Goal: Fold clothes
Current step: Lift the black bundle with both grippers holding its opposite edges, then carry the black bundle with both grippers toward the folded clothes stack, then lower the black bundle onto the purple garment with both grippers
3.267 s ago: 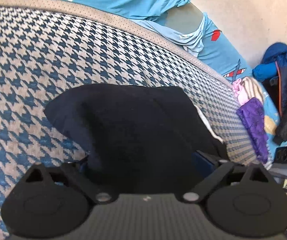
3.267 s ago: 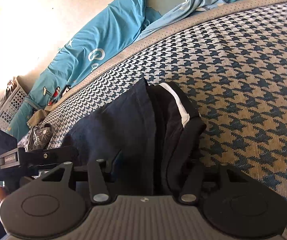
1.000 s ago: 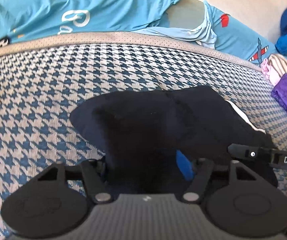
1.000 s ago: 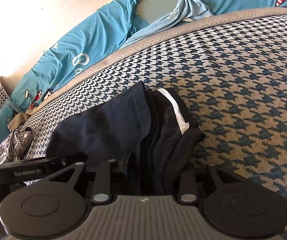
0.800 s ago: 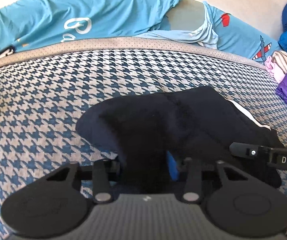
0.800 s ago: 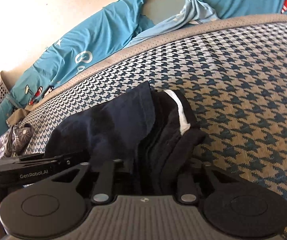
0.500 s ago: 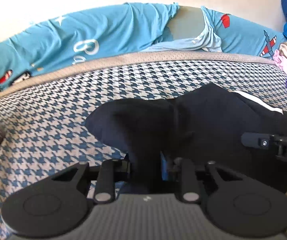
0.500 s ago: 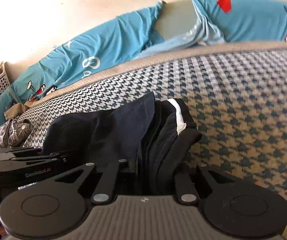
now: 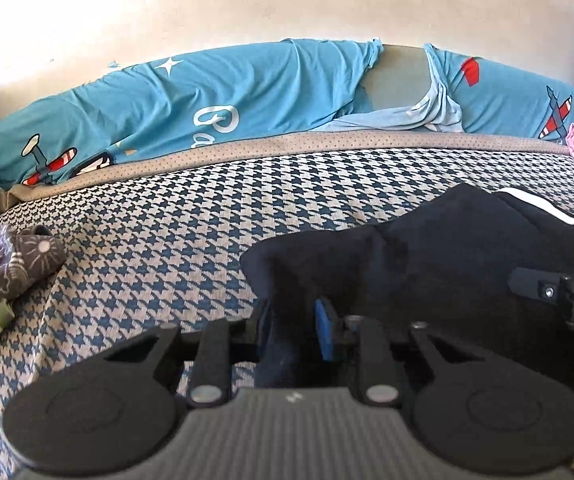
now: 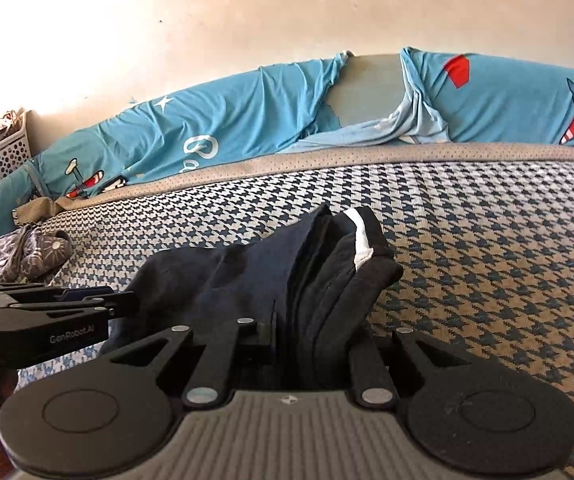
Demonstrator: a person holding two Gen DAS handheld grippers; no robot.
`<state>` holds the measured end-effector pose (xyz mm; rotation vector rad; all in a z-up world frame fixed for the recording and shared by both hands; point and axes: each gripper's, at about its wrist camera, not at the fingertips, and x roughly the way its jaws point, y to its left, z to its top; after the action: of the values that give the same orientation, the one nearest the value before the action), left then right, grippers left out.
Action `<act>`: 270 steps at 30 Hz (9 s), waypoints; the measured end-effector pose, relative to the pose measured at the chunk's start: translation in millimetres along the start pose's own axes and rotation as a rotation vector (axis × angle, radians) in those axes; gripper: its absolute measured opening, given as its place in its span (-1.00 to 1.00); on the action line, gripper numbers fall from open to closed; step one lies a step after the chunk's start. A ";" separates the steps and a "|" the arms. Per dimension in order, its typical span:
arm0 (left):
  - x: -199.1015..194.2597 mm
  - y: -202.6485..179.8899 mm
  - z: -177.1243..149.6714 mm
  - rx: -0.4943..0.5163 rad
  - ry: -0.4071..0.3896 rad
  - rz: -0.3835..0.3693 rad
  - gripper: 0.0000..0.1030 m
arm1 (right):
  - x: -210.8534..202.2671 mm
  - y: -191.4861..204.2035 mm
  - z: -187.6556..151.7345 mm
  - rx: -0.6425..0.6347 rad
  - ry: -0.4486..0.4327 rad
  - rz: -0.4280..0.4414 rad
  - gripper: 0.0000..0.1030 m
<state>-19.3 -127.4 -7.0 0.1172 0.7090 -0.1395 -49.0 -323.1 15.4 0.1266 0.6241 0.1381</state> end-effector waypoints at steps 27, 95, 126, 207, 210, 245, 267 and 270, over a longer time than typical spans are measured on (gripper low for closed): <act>67.6 37.3 5.9 -0.242 0.247 -0.457 0.46 | -8.8 -54.5 -11.6 0.171 0.099 -0.105 -0.73; 55.9 -25.1 14.5 -0.019 0.079 -0.386 -0.63 | 4.6 -47.4 -12.9 0.125 0.053 -0.117 -0.73; -63.0 -33.7 8.7 0.016 -0.058 -0.113 -0.63 | -70.4 7.0 -14.8 -0.106 -0.215 -0.060 -0.74; -33.5 -292.5 115.1 0.326 -0.269 -0.229 -0.61 | -126.9 -142.6 5.9 0.255 -0.459 -0.371 -0.74; -28.5 -319.5 126.1 0.354 -0.288 -0.253 -0.61 | -127.8 -161.3 11.9 0.287 -0.480 -0.410 -0.74; 65.4 -576.4 156.9 0.771 -0.401 -0.416 -0.51 | -123.1 -333.1 1.3 0.791 -0.577 -0.712 -0.74; 111.5 -511.3 207.4 0.475 -0.233 -0.354 0.42 | -153.8 -336.8 -6.8 0.808 -0.553 -0.890 -0.46; 112.4 -508.7 202.2 0.491 -0.225 -0.362 0.43 | -146.5 -335.0 -2.4 0.792 -0.535 -0.814 -0.46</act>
<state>109.3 -669.1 41.2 0.4353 0.4532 -0.6644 -137.8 -676.7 43.9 0.6359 0.1262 -0.9175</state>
